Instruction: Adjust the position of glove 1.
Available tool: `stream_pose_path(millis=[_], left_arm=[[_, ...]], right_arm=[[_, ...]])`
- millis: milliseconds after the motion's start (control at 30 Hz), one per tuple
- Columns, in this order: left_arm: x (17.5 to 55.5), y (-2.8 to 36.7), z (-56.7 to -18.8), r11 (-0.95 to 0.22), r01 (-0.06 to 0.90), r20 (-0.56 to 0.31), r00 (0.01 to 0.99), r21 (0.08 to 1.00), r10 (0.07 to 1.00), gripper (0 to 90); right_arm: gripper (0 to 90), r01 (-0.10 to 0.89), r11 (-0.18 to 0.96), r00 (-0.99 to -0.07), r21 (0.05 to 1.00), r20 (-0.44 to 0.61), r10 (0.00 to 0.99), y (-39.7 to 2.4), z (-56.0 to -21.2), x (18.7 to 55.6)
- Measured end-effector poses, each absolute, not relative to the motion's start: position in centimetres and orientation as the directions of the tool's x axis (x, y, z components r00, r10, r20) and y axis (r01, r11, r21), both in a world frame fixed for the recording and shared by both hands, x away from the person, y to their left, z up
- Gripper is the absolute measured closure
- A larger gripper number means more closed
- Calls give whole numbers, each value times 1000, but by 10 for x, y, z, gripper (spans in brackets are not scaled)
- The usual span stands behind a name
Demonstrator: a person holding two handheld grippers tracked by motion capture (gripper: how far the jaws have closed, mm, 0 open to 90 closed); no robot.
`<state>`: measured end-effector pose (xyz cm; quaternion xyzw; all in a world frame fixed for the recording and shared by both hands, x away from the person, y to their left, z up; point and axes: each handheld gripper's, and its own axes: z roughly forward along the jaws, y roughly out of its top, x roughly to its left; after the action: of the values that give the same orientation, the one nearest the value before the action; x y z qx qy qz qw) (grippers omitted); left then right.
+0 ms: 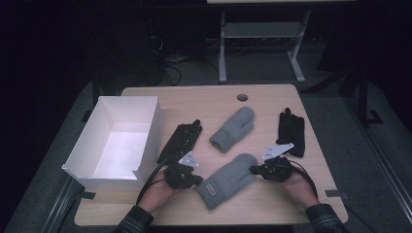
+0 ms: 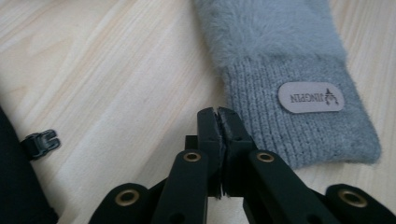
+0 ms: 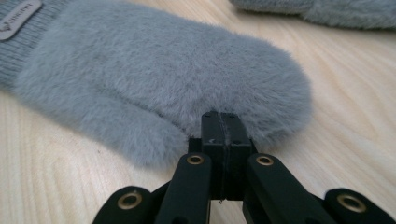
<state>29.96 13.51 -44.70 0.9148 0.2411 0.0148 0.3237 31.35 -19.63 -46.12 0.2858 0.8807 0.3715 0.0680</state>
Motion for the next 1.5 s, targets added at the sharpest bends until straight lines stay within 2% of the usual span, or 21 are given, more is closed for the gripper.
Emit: stream_pose_path(millis=[67, 100, 200, 333, 467, 567, 600, 633, 733, 767, 833, 1500], left_arm=[[301, 137, -447, -670, 432, -125, 881, 604, 456, 851], [302, 139, -446, -672, 431, -119, 881, 602, 458, 837], [304, 141, -446, -655, 441, -118, 871, 613, 476, 737], [307, 140, -448, -646, 441, -117, 869, 623, 481, 591], [311, 137, -446, -634, 434, -113, 870, 640, 481, 512], [315, 133, -442, -619, 430, -110, 867, 657, 486, 515], [317, 133, -440, -620, 426, -105, 868, 659, 485, 544], [320, 131, -438, -611, 436, -112, 863, 661, 493, 580], [327, 128, -433, -599, 444, -119, 856, 667, 503, 834], [330, 128, -431, -597, 443, -123, 858, 669, 499, 834], [336, 126, -427, -576, 454, -139, 851, 679, 507, 896], [417, 81, -404, -543, 423, -95, 842, 725, 530, 897]], right_arm=[[738, 445, 546, -823, 710, 85, 561, -201, -460, 312], [686, 453, 535, -814, 713, 86, 574, -203, -460, 311], [473, 472, 505, -780, 722, 76, 621, -214, -464, 311], [338, 498, 490, -753, 715, 77, 654, -228, -472, 308], [252, 495, 488, -748, 718, 67, 660, -232, -475, 305], [221, 491, 495, -746, 717, 52, 664, -229, -478, 304], [212, 483, 502, -751, 718, 45, 659, -228, -479, 305], [212, 482, 504, -753, 717, 45, 656, -228, -479, 304], [187, 474, 500, -759, 725, 48, 650, -228, -480, 304], [170, 469, 499, -760, 729, 46, 648, -228, -481, 304], [157, 457, 512, -768, 727, 32, 639, -227, -481, 303], [131, 459, 515, -771, 724, 36, 636, -226, -482, 303]])
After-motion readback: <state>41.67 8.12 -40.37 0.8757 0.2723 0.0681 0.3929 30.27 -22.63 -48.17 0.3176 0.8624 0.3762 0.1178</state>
